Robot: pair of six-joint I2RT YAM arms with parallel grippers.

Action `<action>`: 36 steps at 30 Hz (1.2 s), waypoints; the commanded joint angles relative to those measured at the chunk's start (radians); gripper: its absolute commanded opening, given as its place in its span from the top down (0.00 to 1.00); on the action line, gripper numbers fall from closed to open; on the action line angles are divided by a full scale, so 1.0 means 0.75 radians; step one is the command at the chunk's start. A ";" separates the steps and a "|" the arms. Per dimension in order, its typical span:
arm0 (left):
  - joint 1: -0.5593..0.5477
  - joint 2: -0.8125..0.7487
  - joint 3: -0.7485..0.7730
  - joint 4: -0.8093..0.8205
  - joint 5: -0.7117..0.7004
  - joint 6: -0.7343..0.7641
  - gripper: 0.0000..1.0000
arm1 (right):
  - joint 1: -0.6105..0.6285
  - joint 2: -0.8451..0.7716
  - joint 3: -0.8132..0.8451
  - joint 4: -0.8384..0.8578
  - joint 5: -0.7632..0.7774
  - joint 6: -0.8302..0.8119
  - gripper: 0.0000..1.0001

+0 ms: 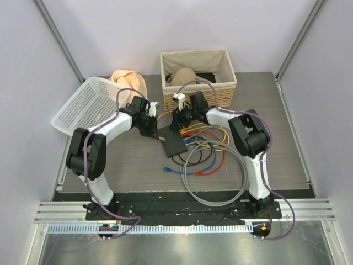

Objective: Pull the plug from the switch port

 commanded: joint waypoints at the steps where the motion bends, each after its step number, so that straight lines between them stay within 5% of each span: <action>1: 0.007 -0.113 -0.063 -0.119 -0.010 0.076 1.00 | 0.041 -0.096 -0.141 -0.113 0.101 -0.059 0.46; 11: 0.009 -0.182 -0.063 -0.123 -0.004 0.074 1.00 | 0.199 -0.315 -0.315 -0.168 0.248 -0.021 0.41; 19: 0.009 -0.228 -0.066 -0.072 0.043 0.055 1.00 | 0.019 -0.254 0.028 -0.356 0.197 -0.055 0.33; 24: 0.015 -0.150 0.014 -0.123 0.051 0.023 1.00 | -0.014 -0.148 0.192 -0.495 -0.005 -0.137 0.36; 36: 0.047 -0.160 -0.145 -0.248 0.109 0.195 1.00 | -0.014 -0.017 0.317 -0.559 -0.202 -0.176 0.38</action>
